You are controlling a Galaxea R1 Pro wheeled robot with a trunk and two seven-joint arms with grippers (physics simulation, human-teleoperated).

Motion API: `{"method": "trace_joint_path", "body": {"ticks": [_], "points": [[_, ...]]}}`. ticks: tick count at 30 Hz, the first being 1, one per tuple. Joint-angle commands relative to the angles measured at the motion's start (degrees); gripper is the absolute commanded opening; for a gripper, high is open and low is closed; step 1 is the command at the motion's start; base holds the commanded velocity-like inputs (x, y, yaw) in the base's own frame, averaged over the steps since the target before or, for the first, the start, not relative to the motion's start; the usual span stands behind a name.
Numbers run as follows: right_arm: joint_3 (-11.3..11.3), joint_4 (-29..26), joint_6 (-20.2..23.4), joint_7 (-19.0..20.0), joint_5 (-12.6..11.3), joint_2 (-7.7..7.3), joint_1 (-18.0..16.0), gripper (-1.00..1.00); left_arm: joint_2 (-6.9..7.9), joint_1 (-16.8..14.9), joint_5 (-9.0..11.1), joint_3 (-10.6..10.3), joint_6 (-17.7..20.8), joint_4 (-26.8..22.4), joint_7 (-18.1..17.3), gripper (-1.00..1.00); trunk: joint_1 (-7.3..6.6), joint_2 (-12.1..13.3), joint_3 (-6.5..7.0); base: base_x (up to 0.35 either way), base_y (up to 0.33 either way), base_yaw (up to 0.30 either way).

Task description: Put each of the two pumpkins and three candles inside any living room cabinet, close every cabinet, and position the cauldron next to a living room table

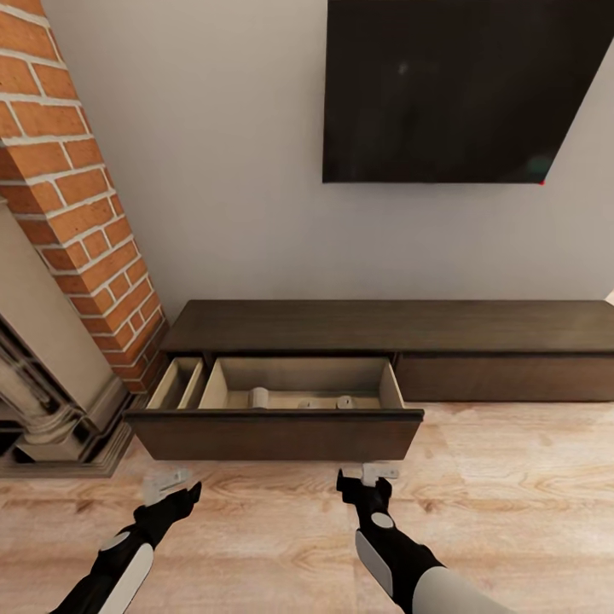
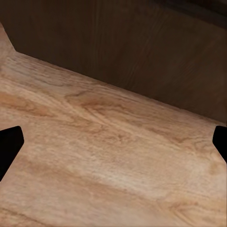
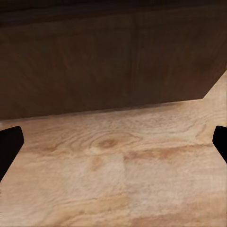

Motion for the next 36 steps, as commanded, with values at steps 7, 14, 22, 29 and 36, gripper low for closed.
{"method": "trace_joint_path", "body": {"ticks": [7,14,22,29,36], "points": [[0.1,2.7,-5.1,4.8,0.2,-0.17,0.0,1.00,-1.37,-0.1,-2.4,-0.7,-2.2,1.4,0.0,1.00,1.54,-2.8,-1.26,0.000,0.000,0.000],[0.2,3.6,-7.4,5.6,0.4,0.02,0.0,1.00,-1.98,-0.1,-5.4,-1.0,-4.8,2.1,0.1,1.00,3.08,-5.6,-2.52,0.000,0.000,0.000],[0.3,3.8,-9.7,5.8,0.5,0.10,0.0,1.00,-2.50,-0.1,-9.9,-1.7,-7.6,2.3,0.0,1.00,4.84,-8.8,-3.95,0.000,0.000,0.000],[0.3,5.2,-12.4,7.3,0.8,0.05,0.0,1.00,-2.54,-0.1,-10.8,-6.8,-10.9,2.5,0.1,1.00,6.38,-11.6,-5.21,0.000,0.000,0.000],[0.3,5.5,-14.1,8.1,0.8,0.08,0.0,1.00,-2.52,-0.1,-10.7,-7.5,-12.1,2.6,0.1,1.00,7.91,-14.5,-6.47,0.000,0.000,0.000]]}}
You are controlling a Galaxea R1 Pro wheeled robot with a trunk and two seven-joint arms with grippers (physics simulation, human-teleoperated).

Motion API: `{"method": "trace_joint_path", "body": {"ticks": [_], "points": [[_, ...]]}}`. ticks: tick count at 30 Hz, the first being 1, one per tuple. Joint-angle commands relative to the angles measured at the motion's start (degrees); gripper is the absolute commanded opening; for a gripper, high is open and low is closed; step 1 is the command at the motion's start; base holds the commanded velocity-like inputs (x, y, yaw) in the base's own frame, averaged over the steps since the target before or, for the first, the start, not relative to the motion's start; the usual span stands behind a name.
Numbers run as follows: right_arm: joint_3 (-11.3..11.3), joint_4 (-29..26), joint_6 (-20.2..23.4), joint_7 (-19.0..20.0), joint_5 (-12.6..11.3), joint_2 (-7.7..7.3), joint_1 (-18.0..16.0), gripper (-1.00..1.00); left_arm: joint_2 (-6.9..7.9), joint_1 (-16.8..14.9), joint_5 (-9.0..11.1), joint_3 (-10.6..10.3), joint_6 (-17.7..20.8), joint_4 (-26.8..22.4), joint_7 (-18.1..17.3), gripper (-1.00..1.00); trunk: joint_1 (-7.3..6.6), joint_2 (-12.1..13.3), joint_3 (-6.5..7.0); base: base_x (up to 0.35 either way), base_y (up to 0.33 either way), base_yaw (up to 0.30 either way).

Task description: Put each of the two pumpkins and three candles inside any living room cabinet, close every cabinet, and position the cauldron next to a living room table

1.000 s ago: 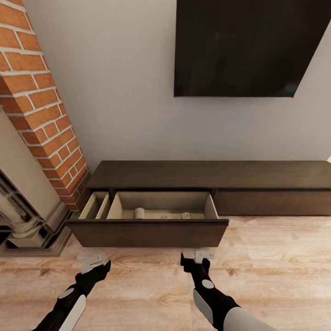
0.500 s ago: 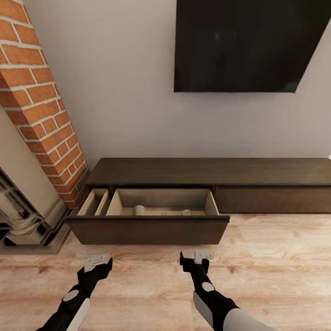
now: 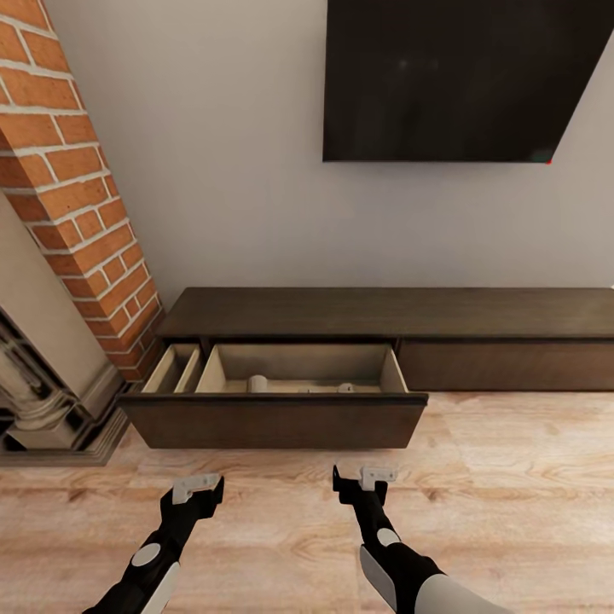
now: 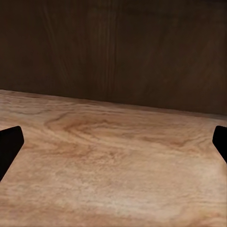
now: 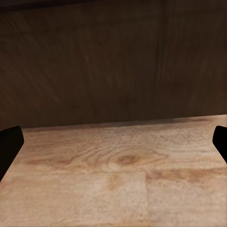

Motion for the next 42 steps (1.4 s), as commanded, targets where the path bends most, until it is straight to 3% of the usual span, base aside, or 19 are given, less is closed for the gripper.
{"method": "trace_joint_path", "body": {"ticks": [1,31,42], "points": [[0.0,0.0,-0.2,0.0,0.0,-0.02,0.0,1.00,0.02,0.0,0.0,0.0,0.0,0.0,0.0,1.00,0.23,-0.4,-0.18,0.000,0.000,0.000],[0.0,0.5,-0.5,0.1,0.0,-0.06,0.0,1.00,0.06,0.0,0.2,0.4,-0.3,0.2,0.1,1.00,6.81,-12.4,-5.57,0.000,0.000,0.000],[0.0,0.6,-0.5,0.1,0.0,-0.01,0.0,1.00,0.06,0.0,0.2,0.5,-0.1,0.2,0.3,1.00,6.81,-12.4,-5.57,0.026,0.000,0.000]]}}
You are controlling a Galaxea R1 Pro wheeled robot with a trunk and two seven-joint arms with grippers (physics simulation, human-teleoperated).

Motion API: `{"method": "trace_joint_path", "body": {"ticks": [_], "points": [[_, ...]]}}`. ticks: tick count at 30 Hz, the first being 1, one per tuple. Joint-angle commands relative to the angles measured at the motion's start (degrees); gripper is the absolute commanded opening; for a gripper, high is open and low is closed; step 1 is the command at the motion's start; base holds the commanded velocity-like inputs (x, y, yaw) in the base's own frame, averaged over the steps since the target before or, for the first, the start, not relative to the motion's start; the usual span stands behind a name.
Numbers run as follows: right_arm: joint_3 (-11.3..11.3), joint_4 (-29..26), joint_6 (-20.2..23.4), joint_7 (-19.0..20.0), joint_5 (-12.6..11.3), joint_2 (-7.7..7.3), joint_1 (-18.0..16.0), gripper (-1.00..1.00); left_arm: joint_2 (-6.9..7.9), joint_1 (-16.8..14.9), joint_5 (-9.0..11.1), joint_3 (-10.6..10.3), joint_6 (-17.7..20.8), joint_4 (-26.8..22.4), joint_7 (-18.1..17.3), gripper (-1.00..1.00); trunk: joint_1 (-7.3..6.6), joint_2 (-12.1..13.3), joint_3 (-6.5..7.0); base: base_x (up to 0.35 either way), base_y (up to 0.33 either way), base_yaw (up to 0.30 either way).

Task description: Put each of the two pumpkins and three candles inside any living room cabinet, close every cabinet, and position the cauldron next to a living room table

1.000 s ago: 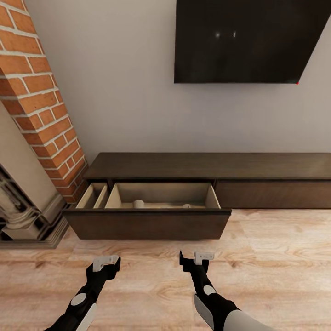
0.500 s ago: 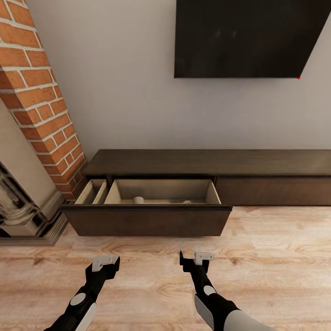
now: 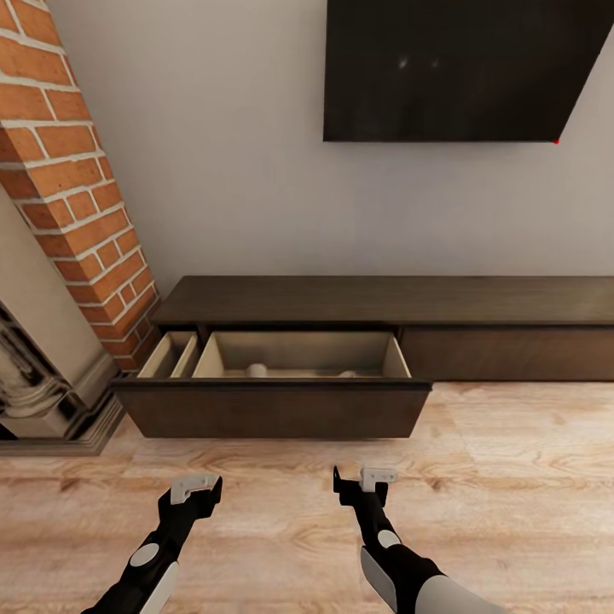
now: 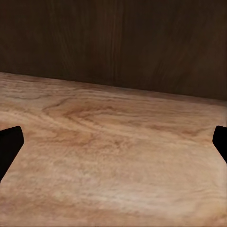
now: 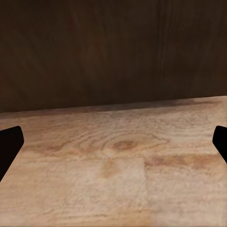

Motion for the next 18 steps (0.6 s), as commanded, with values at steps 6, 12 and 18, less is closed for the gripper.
{"method": "trace_joint_path", "body": {"ticks": [6,12,18], "points": [[0.0,0.1,0.0,0.0,0.0,0.03,0.0,1.00,0.00,0.0,0.0,0.0,0.2,0.0,0.0,1.00,0.00,0.0,0.00,0.277,0.000,0.000],[0.0,0.1,0.0,0.0,0.0,0.03,0.0,1.00,0.00,0.0,0.1,0.0,0.0,0.0,0.0,1.00,0.00,0.0,0.00,0.298,0.000,0.000],[0.0,0.1,0.0,0.0,0.0,0.03,0.0,1.00,0.00,0.0,0.0,0.0,-0.1,0.0,0.0,1.00,0.00,0.0,0.00,0.218,0.000,0.000]]}}
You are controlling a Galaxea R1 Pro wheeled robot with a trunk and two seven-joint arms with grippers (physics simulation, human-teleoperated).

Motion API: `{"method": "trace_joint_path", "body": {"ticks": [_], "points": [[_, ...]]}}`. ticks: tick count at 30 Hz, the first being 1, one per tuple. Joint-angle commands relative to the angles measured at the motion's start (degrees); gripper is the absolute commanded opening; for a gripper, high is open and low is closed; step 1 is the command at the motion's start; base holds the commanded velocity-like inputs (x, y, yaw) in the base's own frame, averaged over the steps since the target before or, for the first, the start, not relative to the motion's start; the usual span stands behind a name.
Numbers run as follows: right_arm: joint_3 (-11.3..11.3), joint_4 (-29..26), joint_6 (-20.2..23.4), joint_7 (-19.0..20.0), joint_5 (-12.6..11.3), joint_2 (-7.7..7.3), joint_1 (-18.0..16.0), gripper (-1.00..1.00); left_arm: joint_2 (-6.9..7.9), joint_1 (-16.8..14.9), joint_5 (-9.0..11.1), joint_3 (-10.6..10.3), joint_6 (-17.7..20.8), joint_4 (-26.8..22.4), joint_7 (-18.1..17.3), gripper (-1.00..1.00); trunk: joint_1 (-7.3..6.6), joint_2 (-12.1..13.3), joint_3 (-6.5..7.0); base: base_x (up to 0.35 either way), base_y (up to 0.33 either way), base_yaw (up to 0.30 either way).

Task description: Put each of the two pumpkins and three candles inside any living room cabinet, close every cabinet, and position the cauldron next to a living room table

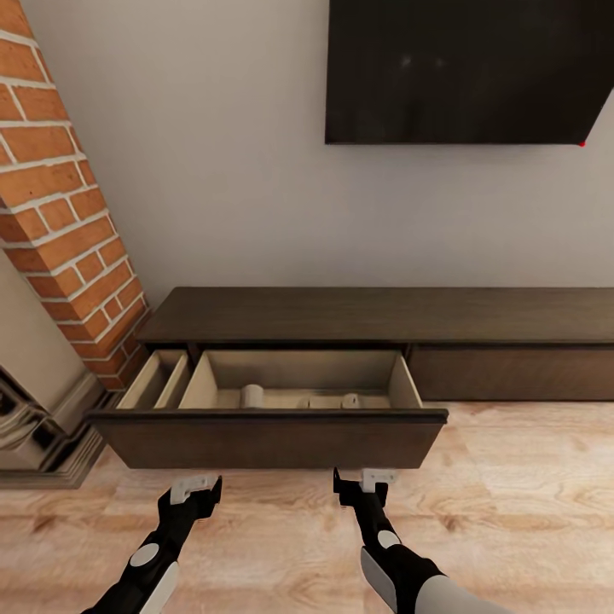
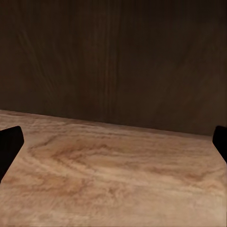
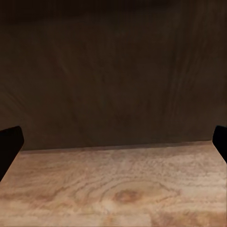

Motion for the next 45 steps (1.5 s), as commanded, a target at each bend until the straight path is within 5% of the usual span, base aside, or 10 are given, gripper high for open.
{"method": "trace_joint_path", "body": {"ticks": [1,9,20,45], "points": [[0.0,0.0,0.0,0.0,0.0,0.00,0.0,1.00,0.00,0.0,0.0,0.0,0.0,0.0,0.0,1.00,0.00,0.0,0.00,0.127,0.000,0.000],[0.0,0.0,0.0,0.0,0.0,0.00,0.0,1.00,0.00,0.0,-0.1,0.1,-0.1,0.0,0.0,1.00,0.00,0.0,0.00,0.027,0.000,0.000],[0.0,0.0,0.0,0.0,0.0,0.00,0.0,1.00,0.00,0.0,-0.1,0.1,0.0,0.0,0.0,1.00,2.42,-4.4,-1.97,0.001,0.000,0.000],[0.0,0.0,0.0,0.0,0.0,0.00,0.0,1.00,0.00,0.0,0.0,0.0,0.0,0.0,0.0,1.00,2.42,-4.4,-1.97,0.126,0.010,0.000]]}}
